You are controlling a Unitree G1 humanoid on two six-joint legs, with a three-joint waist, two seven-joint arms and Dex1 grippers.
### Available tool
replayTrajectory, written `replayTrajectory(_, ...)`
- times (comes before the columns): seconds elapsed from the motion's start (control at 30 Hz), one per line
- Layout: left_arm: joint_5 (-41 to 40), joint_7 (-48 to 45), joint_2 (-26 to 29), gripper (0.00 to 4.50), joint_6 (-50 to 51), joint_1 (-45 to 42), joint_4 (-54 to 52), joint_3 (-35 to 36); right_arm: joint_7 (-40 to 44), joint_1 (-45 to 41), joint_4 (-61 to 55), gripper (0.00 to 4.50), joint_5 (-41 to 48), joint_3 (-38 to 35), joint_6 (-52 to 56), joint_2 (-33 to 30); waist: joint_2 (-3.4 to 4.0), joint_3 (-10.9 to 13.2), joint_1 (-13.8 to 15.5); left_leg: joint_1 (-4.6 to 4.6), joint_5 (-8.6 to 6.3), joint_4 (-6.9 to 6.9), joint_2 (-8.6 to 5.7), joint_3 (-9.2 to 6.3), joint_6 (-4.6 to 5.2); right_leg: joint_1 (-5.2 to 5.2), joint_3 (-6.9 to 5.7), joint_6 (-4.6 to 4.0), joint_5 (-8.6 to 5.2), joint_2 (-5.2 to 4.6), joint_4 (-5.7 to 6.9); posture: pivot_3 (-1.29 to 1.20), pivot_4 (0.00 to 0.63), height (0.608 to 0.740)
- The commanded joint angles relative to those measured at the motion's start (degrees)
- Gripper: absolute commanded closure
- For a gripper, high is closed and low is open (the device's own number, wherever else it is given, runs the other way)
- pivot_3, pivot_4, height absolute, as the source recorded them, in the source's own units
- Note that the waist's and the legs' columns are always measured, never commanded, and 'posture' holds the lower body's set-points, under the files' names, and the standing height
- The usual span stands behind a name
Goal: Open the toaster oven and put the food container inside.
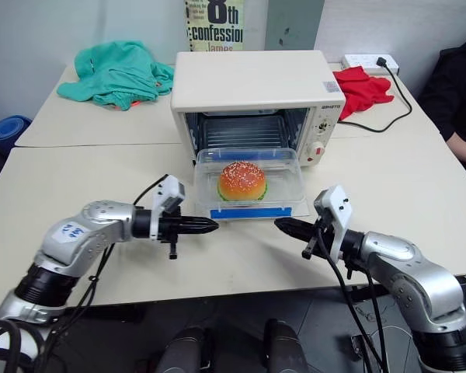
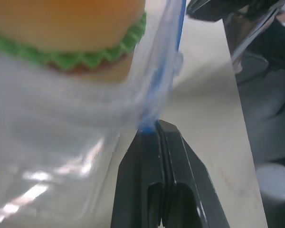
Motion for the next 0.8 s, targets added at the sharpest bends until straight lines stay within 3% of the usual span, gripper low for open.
replayTrajectory(0.03, 2.3, 4.7, -4.5, 4.50, -0.8, -3.0, 1.1, 1.8, -1.1, -2.9, 3.1, 4.49, -4.1, 1.3, -3.4, 2.0, 0.00, 0.0, 0.0, 0.00, 0.01, 0.02, 0.00, -0.01, 0.00, 0.00, 0.00, 0.00, 0.00, 0.00, 0.02, 0.00, 0.150, 0.740)
replayTrajectory(0.37, 11.4, 20.4, -18.1, 4.50, -7.5, -14.0, 17.5, 7.5, -8.9, -18.5, 23.6, 4.49, -19.6, 5.9, -13.0, 10.9, 0.00, 0.0, -0.2, -0.24, -0.01, 0.69, 0.00, -0.04, 0.09, -0.04, 0.00, 0.11, 0.06, -0.03, 0.31, 0.00, 0.150, 0.740)
replayTrajectory(0.6, 14.8, 22.9, -22.3, 4.50, -11.5, -17.3, 23.7, 9.0, -15.2, -28.9, 37.2, 4.49, -23.7, 4.0, -17.8, 19.1, 0.01, 0.0, -0.8, -0.43, 0.21, 0.64, 0.03, 0.11, -0.28, -0.31, 0.01, 0.12, 0.07, -0.03, 0.62, 0.00, 0.150, 0.740)
replayTrajectory(0.8, 15.8, 22.7, -23.1, 4.50, -12.8, -18.8, 25.7, 10.4, -14.4, -31.2, 41.1, 4.49, -24.7, 3.5, -20.4, 20.6, 0.01, 0.0, -1.6, -0.42, 0.20, 0.63, 0.04, 0.12, -0.27, -0.31, 0.01, 0.12, 0.07, -0.03, 0.62, 0.00, 0.150, 0.740)
